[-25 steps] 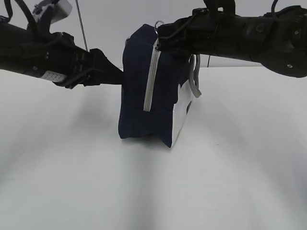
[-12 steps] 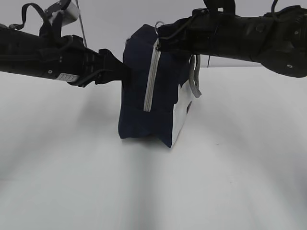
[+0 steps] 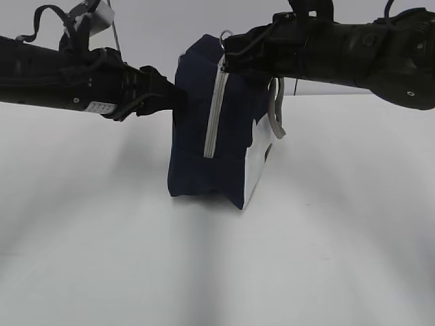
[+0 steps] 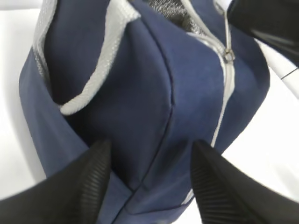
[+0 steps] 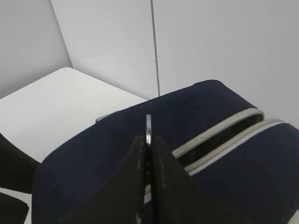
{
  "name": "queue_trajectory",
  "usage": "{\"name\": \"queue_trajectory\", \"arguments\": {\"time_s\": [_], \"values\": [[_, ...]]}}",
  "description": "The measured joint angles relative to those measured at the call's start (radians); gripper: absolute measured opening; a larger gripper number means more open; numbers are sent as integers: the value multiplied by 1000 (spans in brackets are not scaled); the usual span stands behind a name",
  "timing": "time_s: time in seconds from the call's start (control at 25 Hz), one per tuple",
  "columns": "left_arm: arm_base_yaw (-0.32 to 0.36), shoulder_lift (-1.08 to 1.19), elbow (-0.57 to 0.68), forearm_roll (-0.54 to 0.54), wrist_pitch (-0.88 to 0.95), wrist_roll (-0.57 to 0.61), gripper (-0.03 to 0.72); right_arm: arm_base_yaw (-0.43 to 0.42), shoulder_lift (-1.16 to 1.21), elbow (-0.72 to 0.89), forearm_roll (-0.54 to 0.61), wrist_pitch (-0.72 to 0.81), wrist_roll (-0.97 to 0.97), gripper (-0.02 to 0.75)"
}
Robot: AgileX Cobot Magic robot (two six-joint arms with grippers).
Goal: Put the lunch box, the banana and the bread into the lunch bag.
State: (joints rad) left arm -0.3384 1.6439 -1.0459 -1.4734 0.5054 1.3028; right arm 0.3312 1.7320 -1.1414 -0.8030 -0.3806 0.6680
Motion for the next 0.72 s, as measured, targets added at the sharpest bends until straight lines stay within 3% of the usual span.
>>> {"name": "queue_trajectory", "arguments": {"time_s": [0.24, 0.72], "values": [[0, 11, -1, -81, 14, 79, 428, 0, 0, 0, 0, 0, 2, -16], [0, 35, -1, -217, 22, 204, 414, 0, 0, 0, -4, 0, 4, -16]]}}
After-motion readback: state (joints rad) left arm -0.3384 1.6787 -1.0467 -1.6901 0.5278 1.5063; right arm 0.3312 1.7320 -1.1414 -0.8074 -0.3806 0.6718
